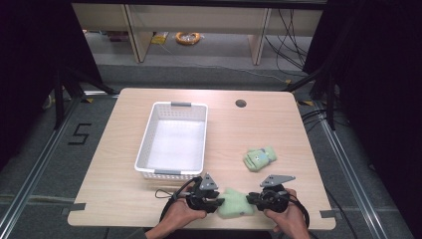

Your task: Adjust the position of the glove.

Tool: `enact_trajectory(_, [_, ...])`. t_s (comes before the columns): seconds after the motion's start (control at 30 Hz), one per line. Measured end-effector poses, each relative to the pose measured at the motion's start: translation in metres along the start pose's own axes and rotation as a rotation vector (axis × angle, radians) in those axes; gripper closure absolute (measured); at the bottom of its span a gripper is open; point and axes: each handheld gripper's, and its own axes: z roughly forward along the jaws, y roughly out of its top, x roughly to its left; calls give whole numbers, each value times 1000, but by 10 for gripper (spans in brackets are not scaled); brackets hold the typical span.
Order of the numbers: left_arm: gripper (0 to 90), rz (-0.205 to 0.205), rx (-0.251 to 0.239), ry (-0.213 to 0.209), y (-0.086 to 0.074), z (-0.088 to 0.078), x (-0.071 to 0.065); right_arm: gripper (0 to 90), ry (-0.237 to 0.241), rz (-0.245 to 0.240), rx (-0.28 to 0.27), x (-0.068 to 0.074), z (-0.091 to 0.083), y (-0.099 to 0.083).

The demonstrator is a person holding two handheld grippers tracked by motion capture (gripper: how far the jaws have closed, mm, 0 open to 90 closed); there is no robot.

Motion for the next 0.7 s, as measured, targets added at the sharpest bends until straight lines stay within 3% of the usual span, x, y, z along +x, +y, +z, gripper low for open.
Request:
enact_trajectory(0.03, [625, -22, -12, 6, -1, -1, -1, 748, 10, 26, -41, 2, 1, -1])
enact_trajectory(0.07, [588, -26, -14, 12, -1, -4, 0, 739, 4, -19, -14, -1, -3, 2])
enact_trajectory(0.1, [558, -38, -27, 11, -1, -5, 0, 725, -2, -20, -37, -1, -4, 2])
enact_trajectory(0.23, [508, -16, -43, 20, -1, -18, 0, 689, -28, -21, -87, -6, -14, 8])
enact_trajectory(0.3, [483, -30, -55, 18, -3, -23, -1, 675, -45, -36, -92, -10, -21, 12])
enact_trajectory(0.33, [474, -18, -58, 17, -4, -25, 0, 666, -38, -29, -94, -13, -23, 13])
enact_trajectory(0.37, [466, -46, -65, 17, -6, -27, -2, 657, -60, -32, -98, -16, -26, 15])
enact_trajectory(0.47, [440, -46, -69, 12, -9, -34, 0, 644, -95, -37, -91, -24, -29, 21])
enact_trajectory(0.5, [436, -71, -84, 9, -10, -35, -1, 639, -101, -28, -95, -26, -29, 23])
enact_trajectory(0.53, [431, -60, -75, 5, -10, -37, -1, 637, -114, -55, -84, -31, -30, 25])
enact_trajectory(0.57, [430, -49, -78, 10, -11, -39, 0, 633, -113, -31, -77, -33, -31, 28])
enact_trajectory(0.6, [430, -50, -79, 5, -12, -40, -1, 630, -126, -39, -95, -37, -29, 30])
enact_trajectory(0.63, [430, -66, -90, 4, -12, -41, -2, 630, -125, -22, -88, -39, -30, 34])
enact_trajectory(0.67, [427, -47, -76, 1, -13, -43, -1, 630, -134, -38, -71, -44, -32, 37])
enact_trajectory(0.7, [420, -74, -85, 2, -14, -43, -2, 628, -140, -33, -64, -47, -33, 41])
